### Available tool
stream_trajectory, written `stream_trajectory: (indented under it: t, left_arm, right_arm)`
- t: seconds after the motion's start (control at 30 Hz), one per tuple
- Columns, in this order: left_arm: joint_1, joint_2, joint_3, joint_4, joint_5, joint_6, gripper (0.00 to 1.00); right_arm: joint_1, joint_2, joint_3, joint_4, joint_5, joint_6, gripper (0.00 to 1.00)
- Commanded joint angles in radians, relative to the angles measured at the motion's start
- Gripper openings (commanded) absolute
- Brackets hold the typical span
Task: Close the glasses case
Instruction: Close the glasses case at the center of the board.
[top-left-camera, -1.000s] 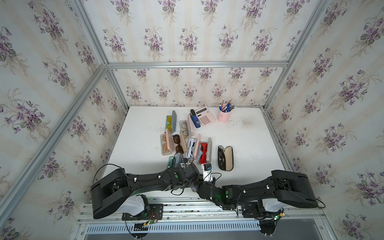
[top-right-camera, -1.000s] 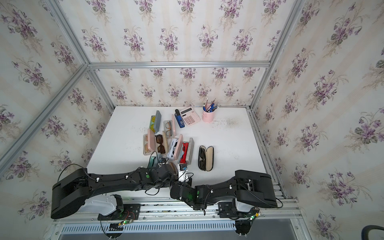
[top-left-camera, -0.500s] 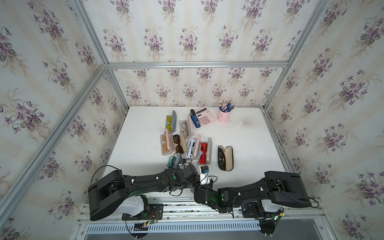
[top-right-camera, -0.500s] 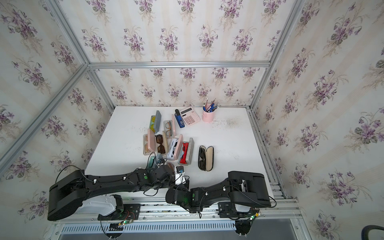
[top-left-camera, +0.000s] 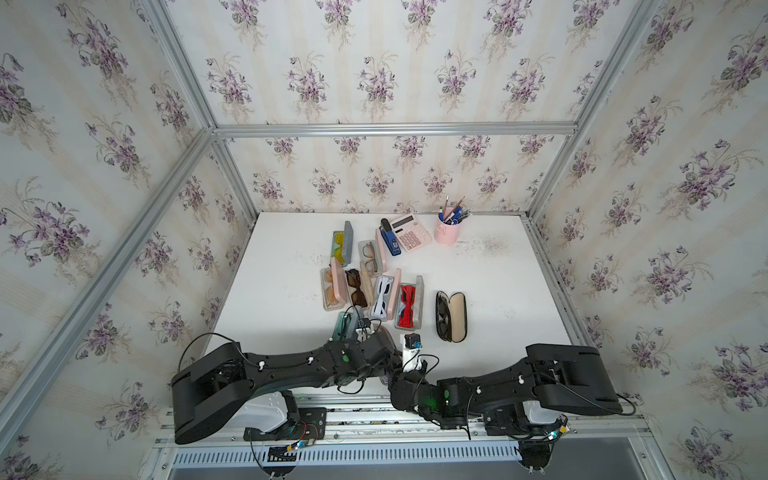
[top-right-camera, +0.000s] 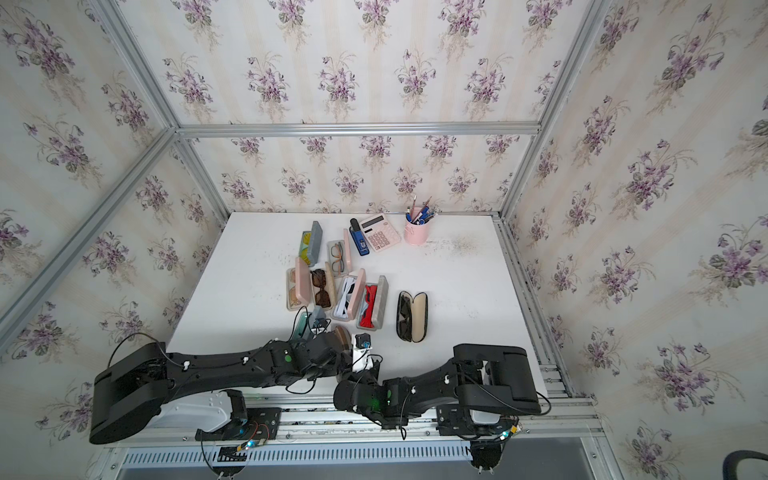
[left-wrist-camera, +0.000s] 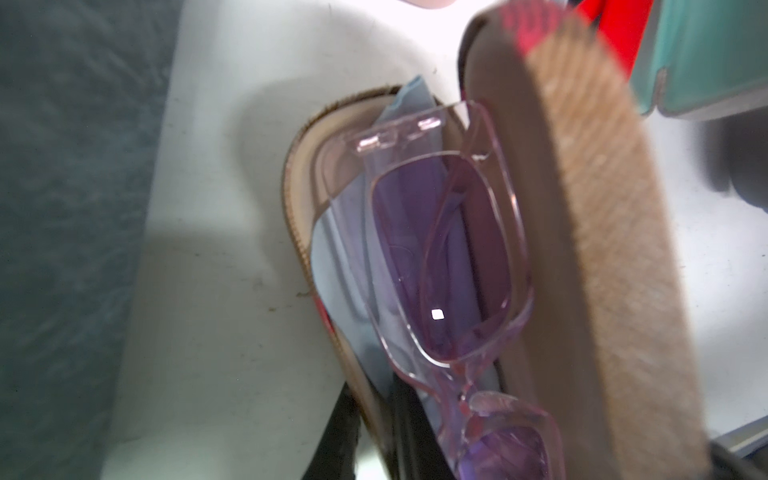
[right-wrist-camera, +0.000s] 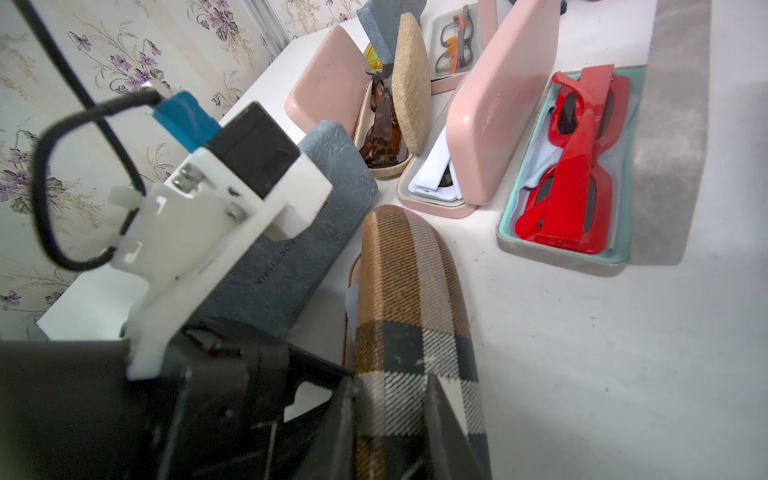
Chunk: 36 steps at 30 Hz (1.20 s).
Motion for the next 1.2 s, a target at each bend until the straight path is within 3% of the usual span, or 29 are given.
stream_trajectory:
  t: [0.0, 0.53, 0.9, 1.17]
  left_arm:
    - [-0.009, 0.005, -0.001, 0.245, 0.062, 0.024, 0.17]
    - [-0.023, -0.019, -0.004, 0.249, 0.050, 0.017, 0.17]
    - [-0.023, -0.050, -0.007, 0.229, 0.033, 0.024, 0.18]
    - [-0.023, -0.049, -0.002, 0.238, 0.030, 0.034, 0.19]
  right_arm:
    - [0.025, 0.023, -0.002, 0.002, -0.626, 0.104, 0.23]
    - [0.040, 0.052, 0.016, 0.005, -0.629, 0.119, 0.35]
    - [0.040, -0.068, -0.023, -0.057, -0.558, 0.121, 0.41]
    - [0.040, -0.161, -0.069, -0.112, -0.504, 0.128, 0.66]
